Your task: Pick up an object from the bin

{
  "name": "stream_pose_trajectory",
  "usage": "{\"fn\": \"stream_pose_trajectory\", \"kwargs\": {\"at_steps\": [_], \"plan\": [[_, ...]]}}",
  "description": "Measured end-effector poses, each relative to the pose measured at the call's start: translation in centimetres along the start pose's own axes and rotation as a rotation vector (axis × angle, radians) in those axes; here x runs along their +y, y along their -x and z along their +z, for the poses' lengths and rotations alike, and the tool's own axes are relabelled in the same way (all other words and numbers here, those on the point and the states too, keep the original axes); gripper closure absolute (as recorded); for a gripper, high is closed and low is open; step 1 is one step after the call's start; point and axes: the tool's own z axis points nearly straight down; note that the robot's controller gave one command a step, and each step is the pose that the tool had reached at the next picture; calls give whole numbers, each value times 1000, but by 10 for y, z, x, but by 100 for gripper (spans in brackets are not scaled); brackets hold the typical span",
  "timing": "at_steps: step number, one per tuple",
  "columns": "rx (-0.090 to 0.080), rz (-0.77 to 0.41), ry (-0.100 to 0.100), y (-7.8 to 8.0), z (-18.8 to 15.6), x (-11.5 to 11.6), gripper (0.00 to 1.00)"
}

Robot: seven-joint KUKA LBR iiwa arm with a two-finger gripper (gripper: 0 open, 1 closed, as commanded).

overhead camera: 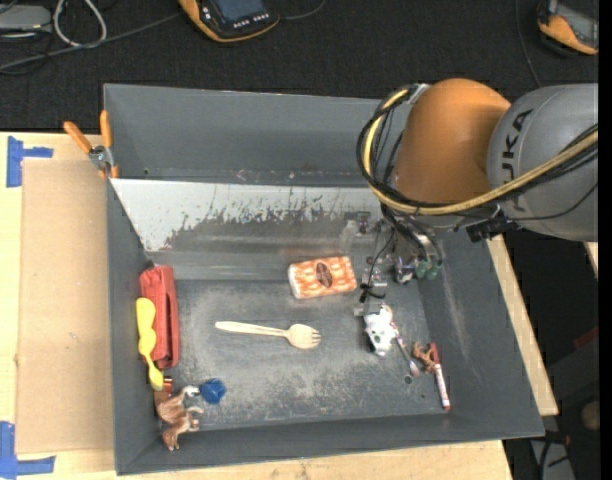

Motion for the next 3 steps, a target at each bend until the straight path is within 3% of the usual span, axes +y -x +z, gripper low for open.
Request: {"fn": "stream_pose_trajectory", "kwargs": {"at_steps": [1, 2, 3], "plan": [[-8, 0, 0, 1, -5, 0, 0], [-4, -90, 0, -46, 54, 32, 0], [-11, -63, 0, -35, 63, 42, 0]]}}
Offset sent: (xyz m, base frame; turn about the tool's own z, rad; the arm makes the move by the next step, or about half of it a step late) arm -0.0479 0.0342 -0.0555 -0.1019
